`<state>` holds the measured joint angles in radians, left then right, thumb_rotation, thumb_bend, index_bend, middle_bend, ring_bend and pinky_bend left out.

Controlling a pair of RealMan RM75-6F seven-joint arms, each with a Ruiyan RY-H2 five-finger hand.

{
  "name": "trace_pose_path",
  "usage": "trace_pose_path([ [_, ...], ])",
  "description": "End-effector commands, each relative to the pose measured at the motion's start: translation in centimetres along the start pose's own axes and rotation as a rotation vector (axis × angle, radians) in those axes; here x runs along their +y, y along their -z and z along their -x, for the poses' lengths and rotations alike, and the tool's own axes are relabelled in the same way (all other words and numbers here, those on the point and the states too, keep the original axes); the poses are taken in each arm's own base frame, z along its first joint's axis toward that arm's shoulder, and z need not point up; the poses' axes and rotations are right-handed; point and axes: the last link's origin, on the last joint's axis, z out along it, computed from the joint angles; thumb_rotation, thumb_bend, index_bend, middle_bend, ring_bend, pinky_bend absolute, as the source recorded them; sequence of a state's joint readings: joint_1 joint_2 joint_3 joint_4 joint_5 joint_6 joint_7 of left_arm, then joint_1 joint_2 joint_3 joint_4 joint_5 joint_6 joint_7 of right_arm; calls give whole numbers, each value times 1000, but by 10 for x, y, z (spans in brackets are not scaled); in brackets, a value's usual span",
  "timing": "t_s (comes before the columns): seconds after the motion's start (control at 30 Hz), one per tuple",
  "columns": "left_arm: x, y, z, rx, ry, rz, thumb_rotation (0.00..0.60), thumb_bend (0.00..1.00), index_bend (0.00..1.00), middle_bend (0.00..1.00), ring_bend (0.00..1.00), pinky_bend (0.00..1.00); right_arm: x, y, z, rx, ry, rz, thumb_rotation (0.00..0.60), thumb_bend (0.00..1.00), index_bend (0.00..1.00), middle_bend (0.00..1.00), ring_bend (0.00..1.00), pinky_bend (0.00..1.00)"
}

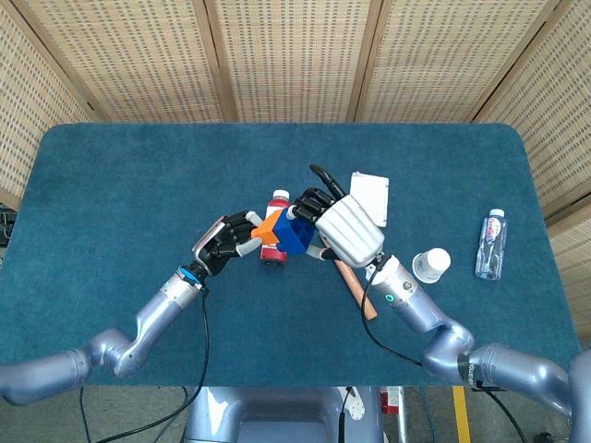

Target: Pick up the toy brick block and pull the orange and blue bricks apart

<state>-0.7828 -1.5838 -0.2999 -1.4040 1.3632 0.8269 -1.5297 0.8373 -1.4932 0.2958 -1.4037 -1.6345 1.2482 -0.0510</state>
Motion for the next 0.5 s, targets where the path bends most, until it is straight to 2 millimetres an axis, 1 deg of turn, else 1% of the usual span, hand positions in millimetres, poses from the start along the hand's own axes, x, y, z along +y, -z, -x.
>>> trace_pose_path([
  [0.03,0,0,0,-2,1,1,600,483,649,558,498,134,0,1,1,4,-5,-5,600,97,492,519,330,30],
  [0.13,1,0,1,-5,1,2,600,483,649,558,498,134,0,2,1,7,-3,-11,600,161,527,530,341,33],
  [0.3,2,1,1,-8,-5,2,600,482,649,558,498,132,0,3,0,15,-7,-16,600,264,555,544,349,35],
  [0.4,3,2,-1,-3,-12,5,600,483,649,558,498,132,3,4,-2,19,0,-20,600,273,559,547,351,35],
  [0.5,6,3,-7,10,-28,7,600,483,649,558,498,130,8,6,-6,24,16,-24,600,274,563,550,354,35],
])
